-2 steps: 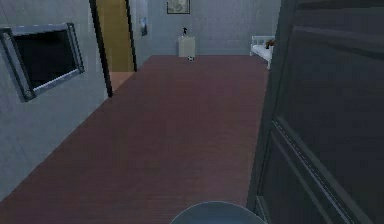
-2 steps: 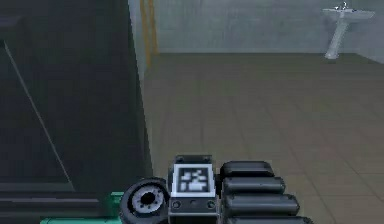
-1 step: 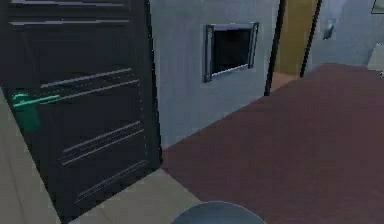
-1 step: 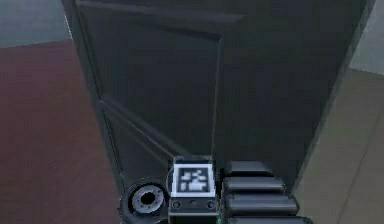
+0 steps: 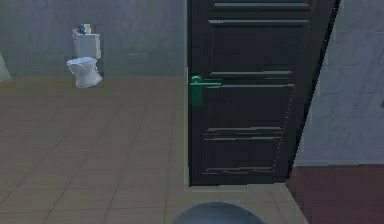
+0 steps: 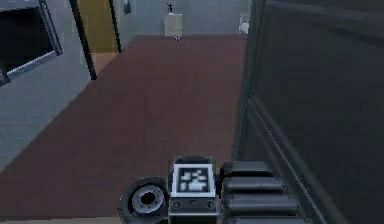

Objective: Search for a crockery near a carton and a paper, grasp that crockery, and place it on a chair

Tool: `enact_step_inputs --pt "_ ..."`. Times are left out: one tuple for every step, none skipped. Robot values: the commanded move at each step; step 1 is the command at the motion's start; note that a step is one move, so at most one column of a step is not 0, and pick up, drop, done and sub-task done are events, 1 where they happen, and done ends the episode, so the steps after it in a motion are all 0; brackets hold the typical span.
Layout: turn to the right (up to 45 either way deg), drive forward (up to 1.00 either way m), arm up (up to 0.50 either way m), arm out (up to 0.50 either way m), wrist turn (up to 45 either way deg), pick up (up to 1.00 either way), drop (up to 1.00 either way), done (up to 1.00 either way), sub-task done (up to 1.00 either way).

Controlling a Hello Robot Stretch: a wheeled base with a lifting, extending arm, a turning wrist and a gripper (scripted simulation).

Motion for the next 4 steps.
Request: enact_step_inputs --pt "0.0 0.30 0.00 0.00 0.0 0.00 0.00 0.00 0.00" --pt "-45.0 0.00 0.00 0.00 0.0 0.00 0.00 0.00 0.00" --pt "-39.0 0.00 0.00 0.00 0.0 0.00 0.00 0.00 0.00" --pt "0.0 0.15 0.00 0.00 0.0 0.00 0.00 0.00 0.00"
